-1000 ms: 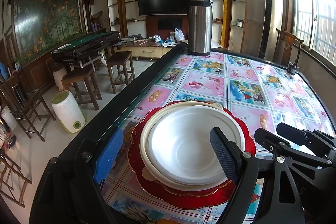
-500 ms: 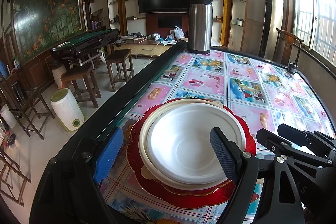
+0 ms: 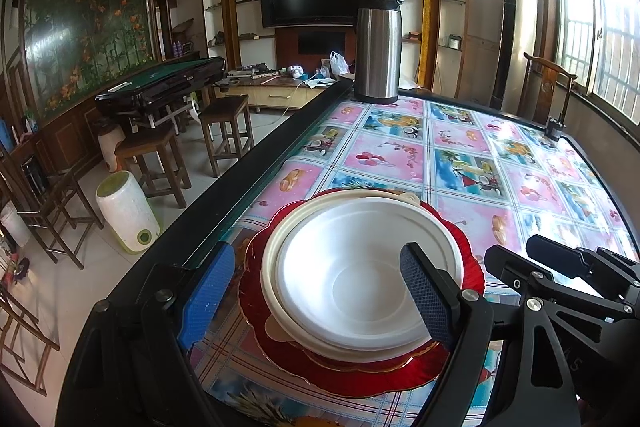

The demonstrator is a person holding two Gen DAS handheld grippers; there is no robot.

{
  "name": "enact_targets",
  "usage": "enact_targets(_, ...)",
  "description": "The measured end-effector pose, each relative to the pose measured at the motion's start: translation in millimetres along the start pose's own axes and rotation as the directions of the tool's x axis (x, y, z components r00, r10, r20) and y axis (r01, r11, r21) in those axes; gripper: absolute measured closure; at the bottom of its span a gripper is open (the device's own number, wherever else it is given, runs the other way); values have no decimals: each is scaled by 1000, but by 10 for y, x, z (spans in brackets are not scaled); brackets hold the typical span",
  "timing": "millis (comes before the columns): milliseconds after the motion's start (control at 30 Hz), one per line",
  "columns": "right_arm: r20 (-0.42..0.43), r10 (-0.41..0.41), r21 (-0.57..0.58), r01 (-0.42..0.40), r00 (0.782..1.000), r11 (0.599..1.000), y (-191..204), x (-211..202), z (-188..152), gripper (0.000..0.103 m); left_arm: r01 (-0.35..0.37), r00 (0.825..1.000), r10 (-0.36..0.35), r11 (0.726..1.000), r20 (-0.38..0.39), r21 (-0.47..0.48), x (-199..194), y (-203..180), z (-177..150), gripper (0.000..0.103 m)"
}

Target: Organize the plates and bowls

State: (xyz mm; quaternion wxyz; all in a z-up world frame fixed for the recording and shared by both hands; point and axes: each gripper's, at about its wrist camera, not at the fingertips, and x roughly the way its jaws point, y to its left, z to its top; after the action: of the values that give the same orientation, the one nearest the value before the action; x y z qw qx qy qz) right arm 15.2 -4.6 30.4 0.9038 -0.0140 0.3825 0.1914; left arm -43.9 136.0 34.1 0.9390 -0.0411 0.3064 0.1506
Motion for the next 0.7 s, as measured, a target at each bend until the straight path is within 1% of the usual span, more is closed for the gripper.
enact_targets(700, -4, -7, 2, 7, 1000, 1000, -62, -11, 38, 57, 7, 1000, -7, 1000, 0, 6, -7, -42, 35, 18)
